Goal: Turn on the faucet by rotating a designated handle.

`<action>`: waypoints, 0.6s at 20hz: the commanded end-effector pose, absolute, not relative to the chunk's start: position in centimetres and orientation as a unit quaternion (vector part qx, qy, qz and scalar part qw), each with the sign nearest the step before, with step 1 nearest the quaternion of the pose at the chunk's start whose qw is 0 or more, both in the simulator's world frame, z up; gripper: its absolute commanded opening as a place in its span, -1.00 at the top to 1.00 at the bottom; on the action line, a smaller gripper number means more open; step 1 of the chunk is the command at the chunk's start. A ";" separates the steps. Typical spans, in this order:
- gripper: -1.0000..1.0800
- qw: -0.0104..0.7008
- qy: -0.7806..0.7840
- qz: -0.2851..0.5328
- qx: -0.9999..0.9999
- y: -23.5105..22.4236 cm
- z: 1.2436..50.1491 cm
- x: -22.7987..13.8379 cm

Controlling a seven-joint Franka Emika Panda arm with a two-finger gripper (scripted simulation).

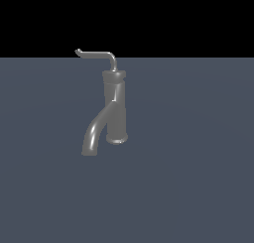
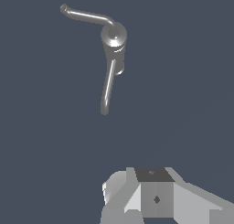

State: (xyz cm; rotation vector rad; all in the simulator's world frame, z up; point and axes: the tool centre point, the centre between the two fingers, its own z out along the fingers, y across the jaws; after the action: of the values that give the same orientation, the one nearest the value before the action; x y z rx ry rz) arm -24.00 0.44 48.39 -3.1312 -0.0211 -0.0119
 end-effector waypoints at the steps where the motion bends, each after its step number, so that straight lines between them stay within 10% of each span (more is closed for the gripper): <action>1: 1.00 0.008 0.003 -0.003 -1.000 0.5 48.4 -23.6; 12: 1.00 0.027 0.090 0.002 -0.996 1.3 47.8 -20.1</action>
State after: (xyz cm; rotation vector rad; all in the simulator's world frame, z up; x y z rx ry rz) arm -20.76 1.12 47.96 -3.0859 0.2309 0.0014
